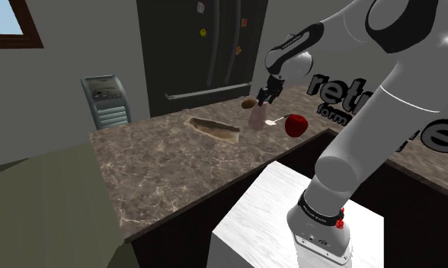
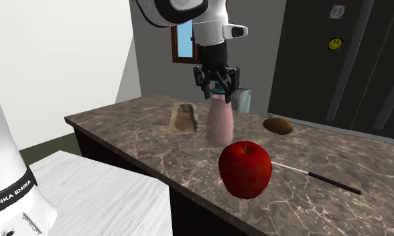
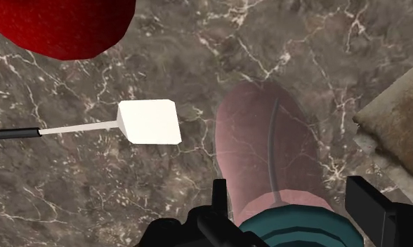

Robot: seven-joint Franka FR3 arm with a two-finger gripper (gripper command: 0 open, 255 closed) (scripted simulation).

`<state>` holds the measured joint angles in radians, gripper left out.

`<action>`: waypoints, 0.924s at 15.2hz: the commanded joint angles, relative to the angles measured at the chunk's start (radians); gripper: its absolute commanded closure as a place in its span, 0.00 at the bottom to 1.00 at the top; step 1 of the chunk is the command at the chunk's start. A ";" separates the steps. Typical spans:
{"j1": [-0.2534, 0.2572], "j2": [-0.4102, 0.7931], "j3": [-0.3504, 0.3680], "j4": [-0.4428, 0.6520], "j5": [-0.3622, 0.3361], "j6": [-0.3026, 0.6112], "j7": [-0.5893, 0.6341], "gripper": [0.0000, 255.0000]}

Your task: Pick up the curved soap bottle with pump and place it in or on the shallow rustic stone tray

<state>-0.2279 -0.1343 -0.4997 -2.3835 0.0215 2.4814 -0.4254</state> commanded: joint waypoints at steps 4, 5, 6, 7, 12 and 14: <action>-0.006 -0.042 0.011 0.033 -0.031 -0.070 0.029 1.00; -0.007 -0.050 0.013 0.041 -0.036 -0.084 0.033 1.00; -0.008 -0.057 0.016 0.048 -0.041 -0.098 0.037 1.00; -0.009 -0.064 0.018 0.056 -0.045 -0.112 0.041 1.00; -0.012 -0.094 0.028 0.098 -0.061 -0.182 0.057 1.00; -0.013 -0.104 0.031 0.116 -0.066 -0.210 0.062 1.00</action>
<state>-0.2417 -0.2343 -0.4719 -2.2787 -0.0425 2.2866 -0.3688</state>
